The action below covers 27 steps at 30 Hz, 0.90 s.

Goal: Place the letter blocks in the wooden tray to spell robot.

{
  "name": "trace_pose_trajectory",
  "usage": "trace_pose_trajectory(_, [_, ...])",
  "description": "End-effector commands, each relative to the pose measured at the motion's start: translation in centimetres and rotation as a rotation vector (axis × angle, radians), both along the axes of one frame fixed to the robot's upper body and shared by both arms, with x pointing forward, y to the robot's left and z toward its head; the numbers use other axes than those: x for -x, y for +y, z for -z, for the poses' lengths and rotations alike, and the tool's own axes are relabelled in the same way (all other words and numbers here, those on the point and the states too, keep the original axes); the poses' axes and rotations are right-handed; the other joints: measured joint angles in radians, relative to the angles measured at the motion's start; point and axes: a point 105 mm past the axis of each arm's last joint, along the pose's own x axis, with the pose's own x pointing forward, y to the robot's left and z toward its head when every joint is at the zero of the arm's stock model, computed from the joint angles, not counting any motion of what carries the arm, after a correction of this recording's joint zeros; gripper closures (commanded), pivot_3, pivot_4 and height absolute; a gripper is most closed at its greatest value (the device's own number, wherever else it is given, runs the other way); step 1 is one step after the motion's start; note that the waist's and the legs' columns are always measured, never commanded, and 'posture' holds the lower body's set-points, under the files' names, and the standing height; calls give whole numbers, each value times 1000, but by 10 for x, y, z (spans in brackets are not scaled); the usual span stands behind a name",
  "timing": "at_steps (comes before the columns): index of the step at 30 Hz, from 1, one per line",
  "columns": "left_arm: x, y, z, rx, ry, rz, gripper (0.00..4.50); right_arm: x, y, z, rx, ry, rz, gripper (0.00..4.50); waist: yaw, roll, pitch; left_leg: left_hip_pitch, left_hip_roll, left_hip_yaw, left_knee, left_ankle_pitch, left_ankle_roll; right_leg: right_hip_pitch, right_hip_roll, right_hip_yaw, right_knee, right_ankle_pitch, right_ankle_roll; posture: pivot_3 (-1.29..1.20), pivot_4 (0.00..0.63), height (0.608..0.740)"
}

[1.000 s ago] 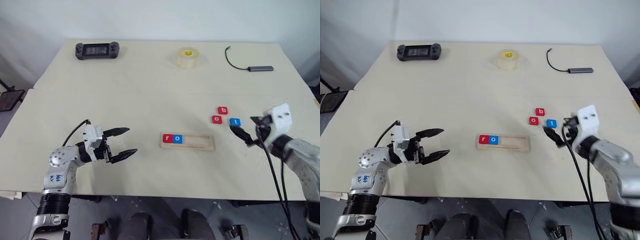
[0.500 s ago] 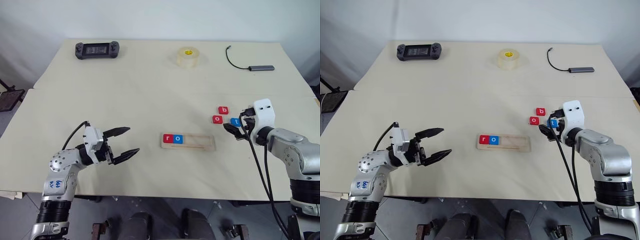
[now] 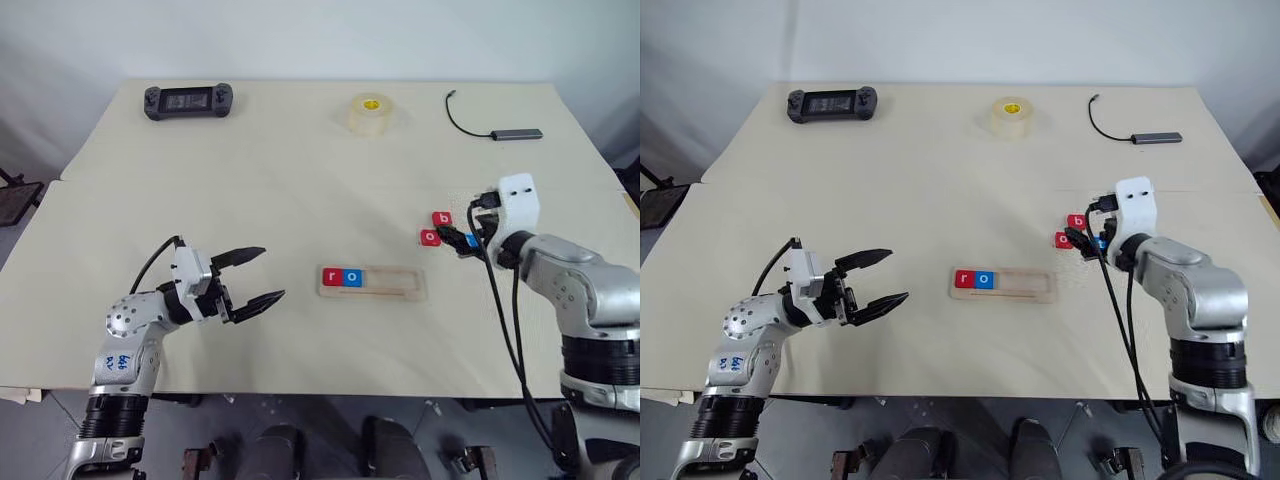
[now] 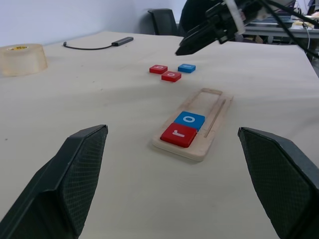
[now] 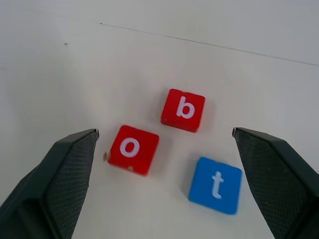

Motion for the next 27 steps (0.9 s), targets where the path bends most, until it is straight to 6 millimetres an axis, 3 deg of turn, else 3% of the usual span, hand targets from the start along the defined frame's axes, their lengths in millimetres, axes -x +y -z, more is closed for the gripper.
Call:
trace_pose_trajectory(1, [3,-6,-3,-4,-28,16,55,-16,-5,-6,43,-11,85,0,-3,0,0,0,0,0,0,0,0,0,0,0,0,0,0,0,150,740])
trace_pose_trajectory(6, [4,-8,-4,-6,-36,18,55,-42,-8,-3,37,14,180,0,-6,0,0,0,0,0,0,0,0,-1,0,0,1,0,0,0,150,740])
trace_pose_trajectory(14, [9,-7,-6,0,-43,-1,55,-51,5,18,-48,110,159,0,-11,0,0,0,0,0,-1,0,0,-1,0,0,1,0,0,0,150,740])
trace_pose_trajectory(18, [10,-8,-6,-2,-41,0,0,-53,7,22,-51,108,158,929,-14,0,0,0,0,0,-1,0,0,-2,0,1,1,0,0,0,150,740])
trace_pose_trajectory(24, [9,-11,-8,-7,-42,19,0,-52,7,22,-58,80,161,3011,-13,0,0,0,0,0,-1,0,0,-2,0,1,2,0,0,0,150,740])
trace_pose_trajectory(27, [8,-14,-9,-11,-41,50,0,-48,8,4,-56,1,135,3039,-10,0,0,0,0,0,-1,0,0,-2,0,0,2,0,0,0,150,740])
